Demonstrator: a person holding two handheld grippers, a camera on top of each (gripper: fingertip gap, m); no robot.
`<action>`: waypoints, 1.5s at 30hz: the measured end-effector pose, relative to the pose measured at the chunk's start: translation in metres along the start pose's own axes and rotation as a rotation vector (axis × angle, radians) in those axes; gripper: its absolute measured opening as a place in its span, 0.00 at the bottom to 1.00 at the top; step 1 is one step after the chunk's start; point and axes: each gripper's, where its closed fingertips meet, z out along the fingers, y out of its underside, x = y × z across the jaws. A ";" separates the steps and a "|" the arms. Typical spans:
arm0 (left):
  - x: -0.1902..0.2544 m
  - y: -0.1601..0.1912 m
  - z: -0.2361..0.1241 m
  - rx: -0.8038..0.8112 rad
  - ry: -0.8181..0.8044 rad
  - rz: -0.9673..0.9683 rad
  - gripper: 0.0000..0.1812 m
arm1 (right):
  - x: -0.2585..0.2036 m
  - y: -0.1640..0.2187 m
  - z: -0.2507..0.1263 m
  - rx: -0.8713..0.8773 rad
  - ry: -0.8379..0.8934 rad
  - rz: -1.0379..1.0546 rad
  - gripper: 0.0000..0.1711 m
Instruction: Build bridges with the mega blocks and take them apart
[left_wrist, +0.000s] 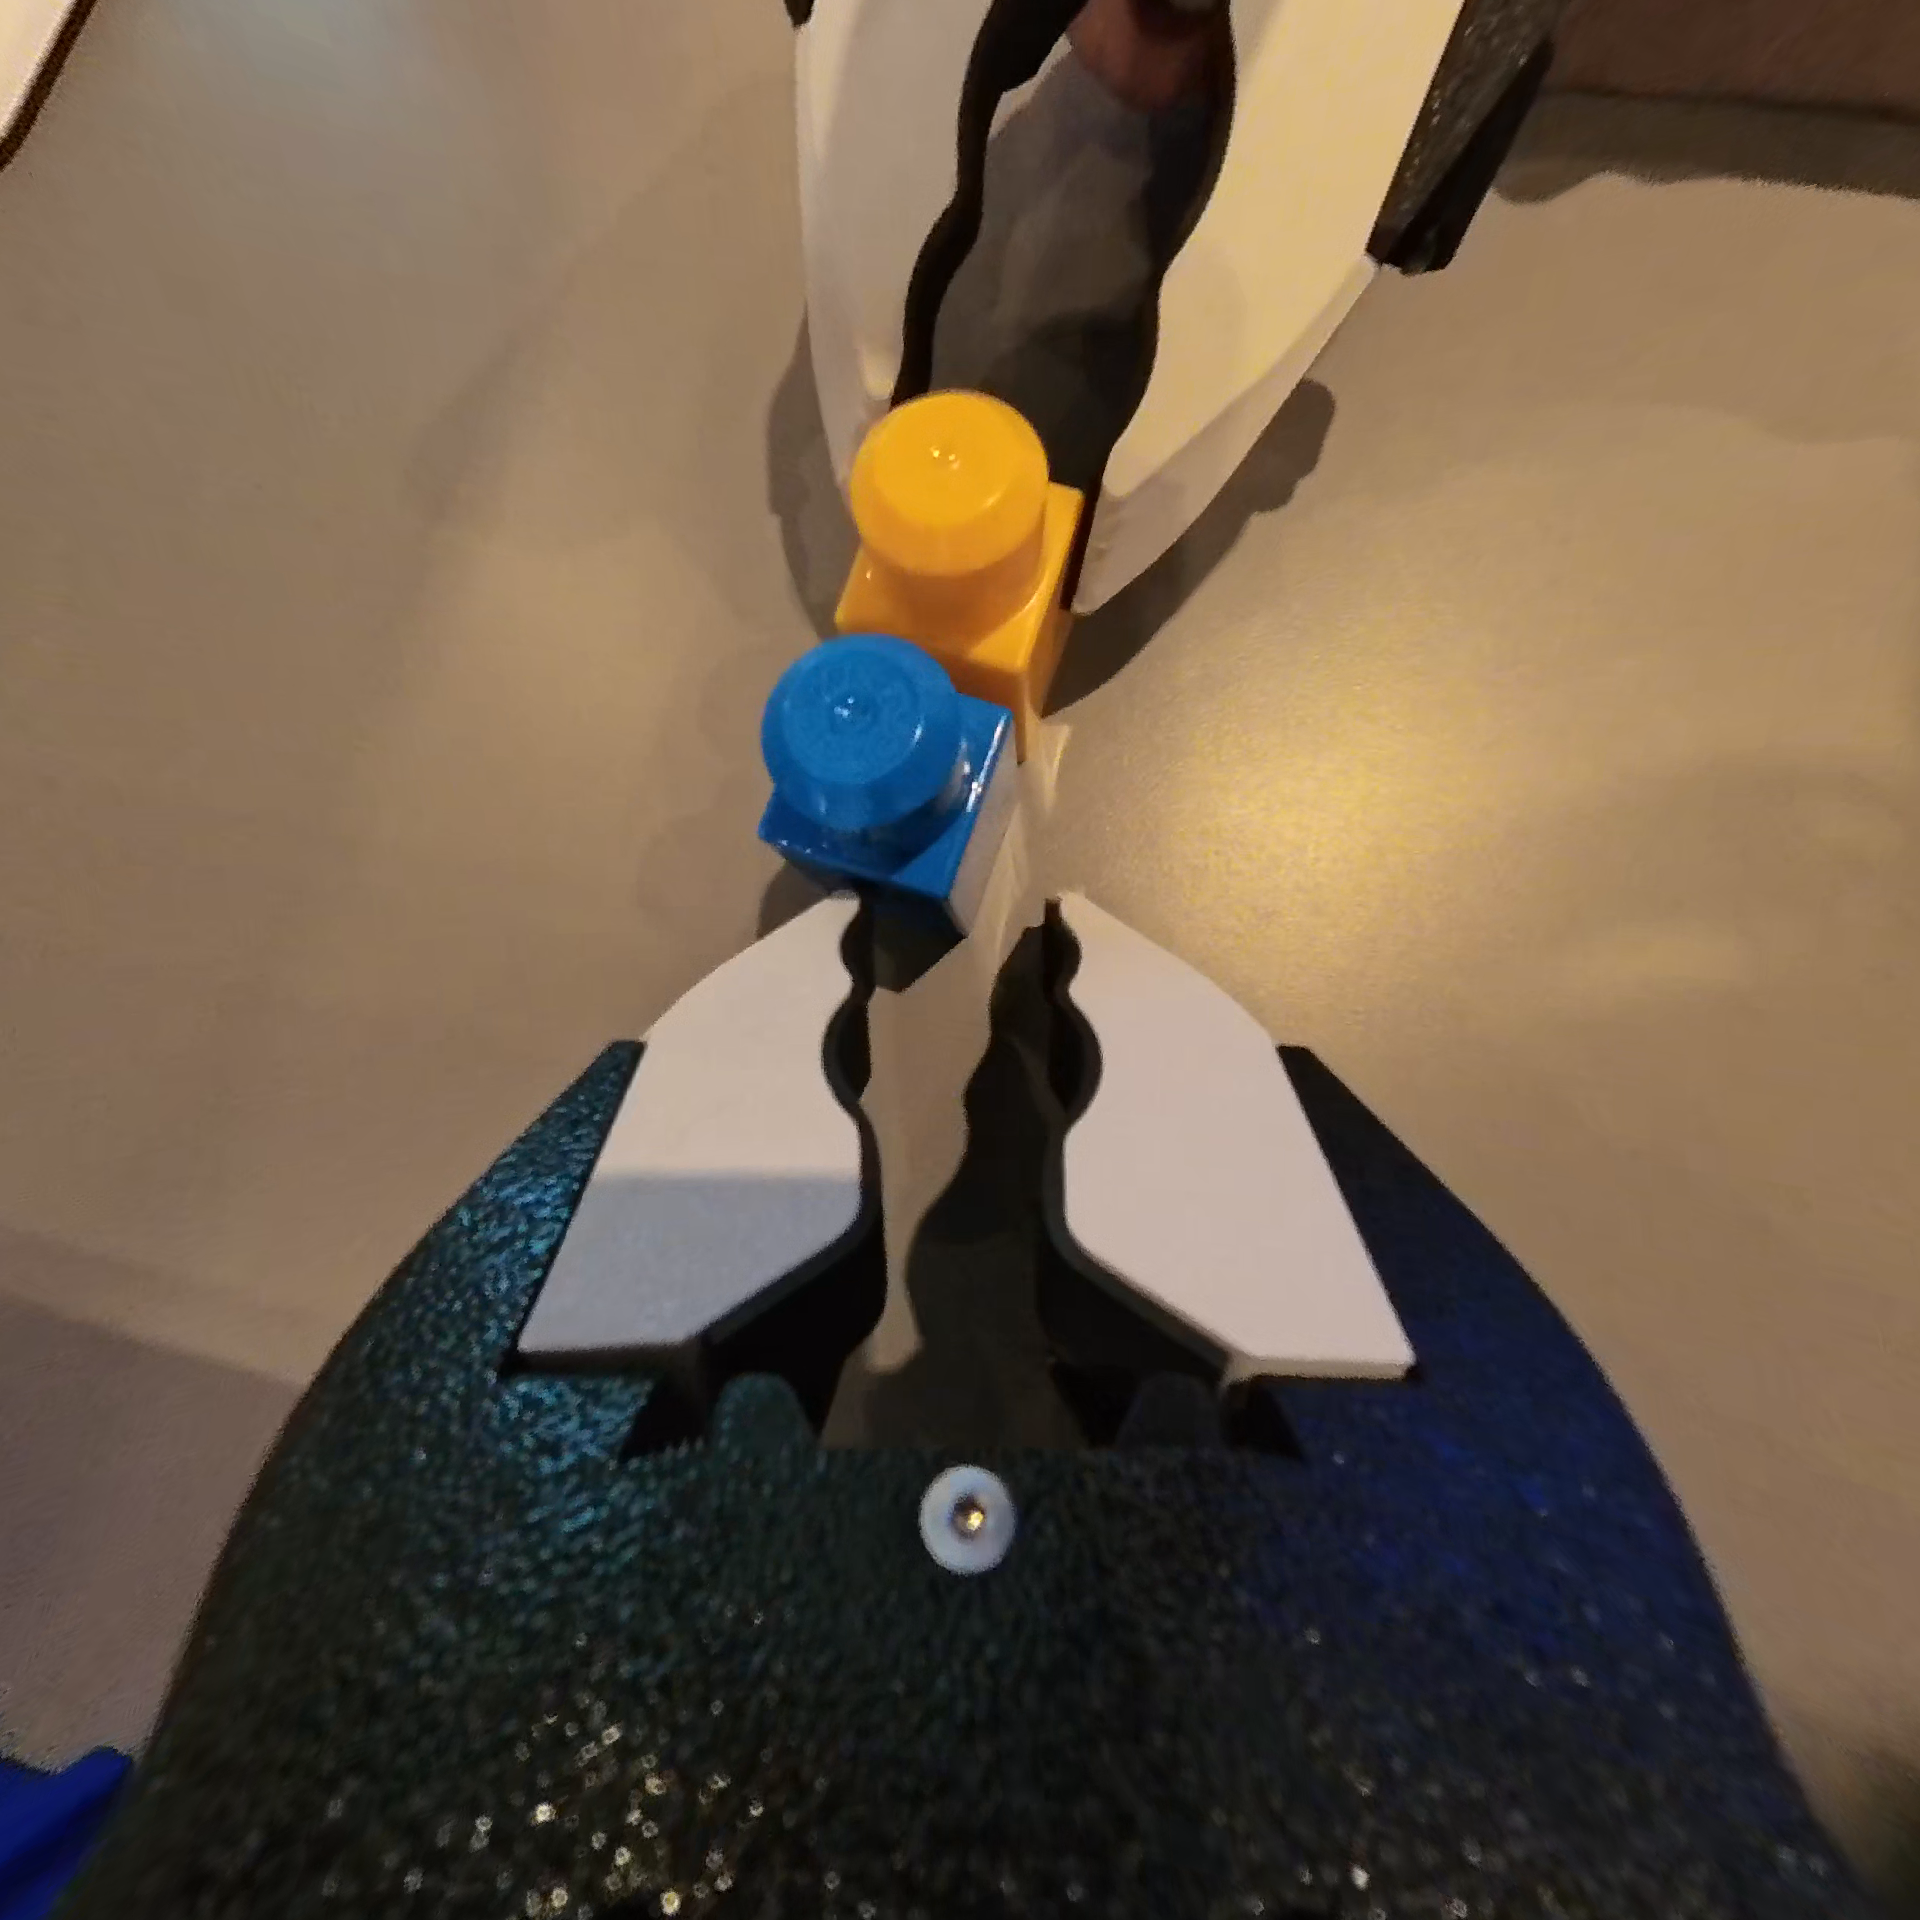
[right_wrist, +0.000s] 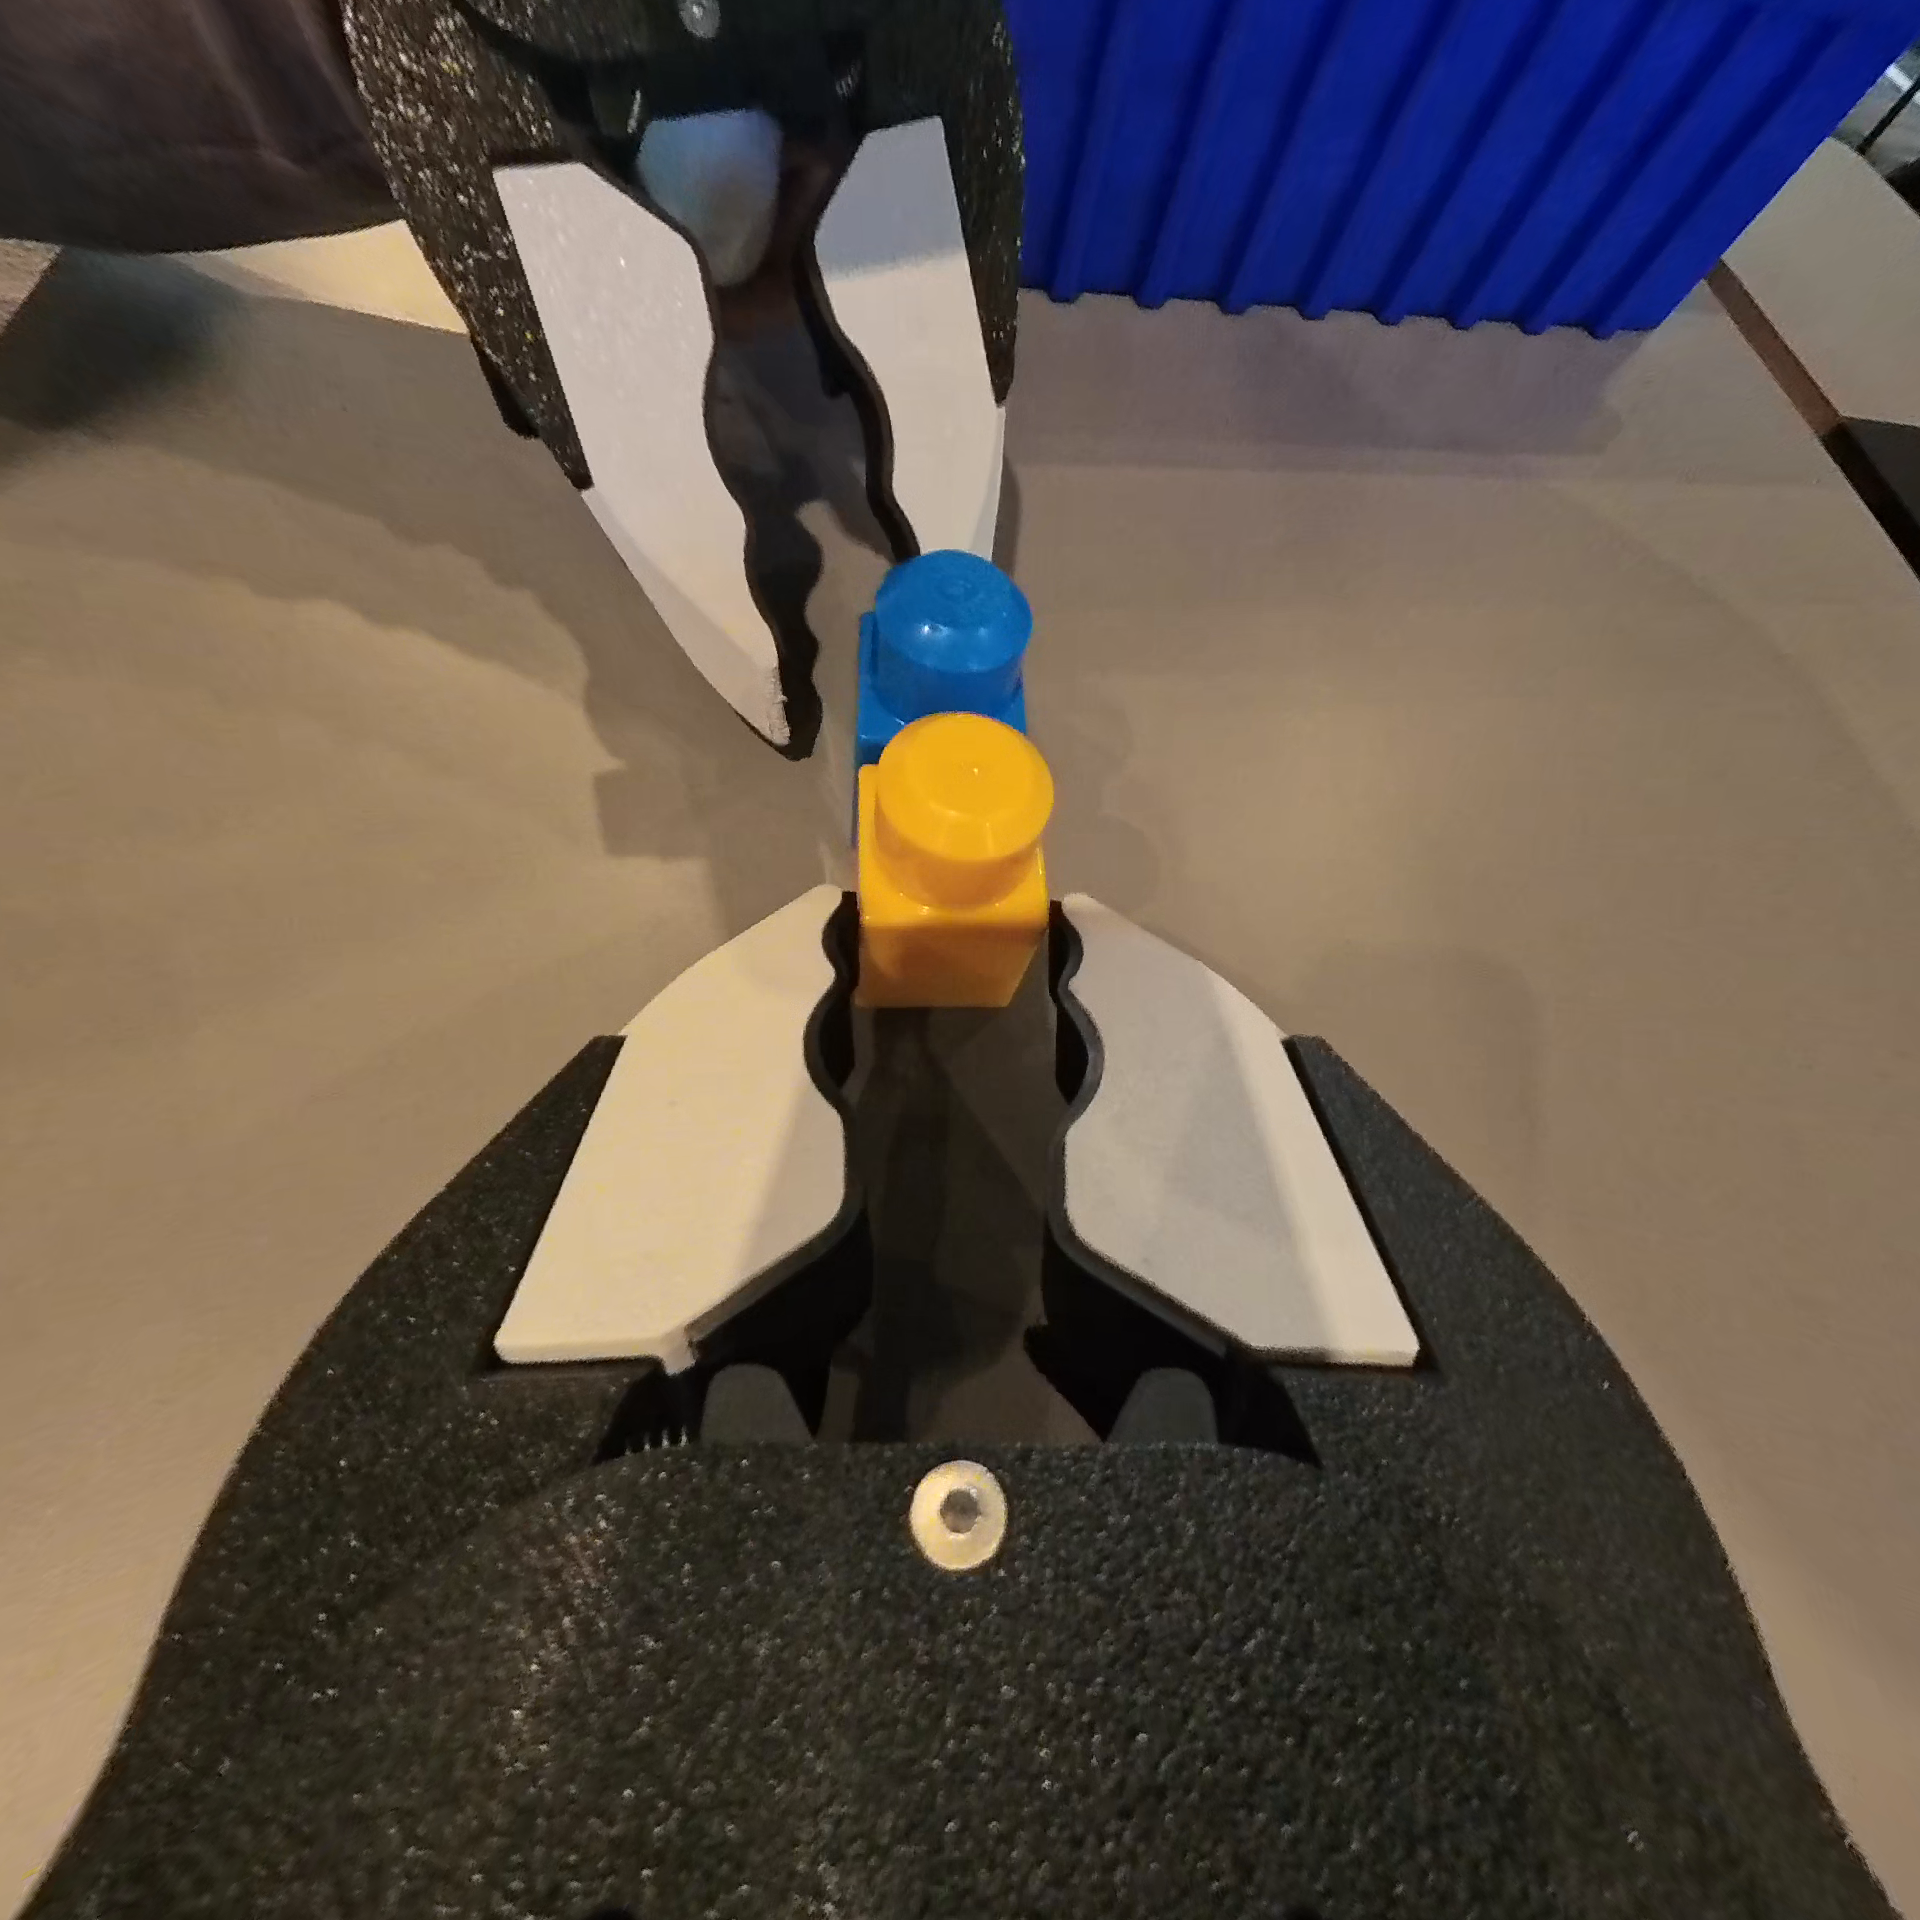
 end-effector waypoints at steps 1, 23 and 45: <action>0.000 0.000 0.000 0.001 -0.001 -0.002 0.17 | 0.000 0.000 0.001 0.004 -0.002 -0.003 0.20; 0.040 -0.046 -0.068 0.298 0.032 -0.195 0.42 | 0.018 -0.051 -0.054 0.372 0.109 0.074 0.44; -0.133 0.176 -0.204 -0.286 -0.317 -0.506 0.51 | 0.092 -0.050 -0.106 0.633 0.845 0.032 0.46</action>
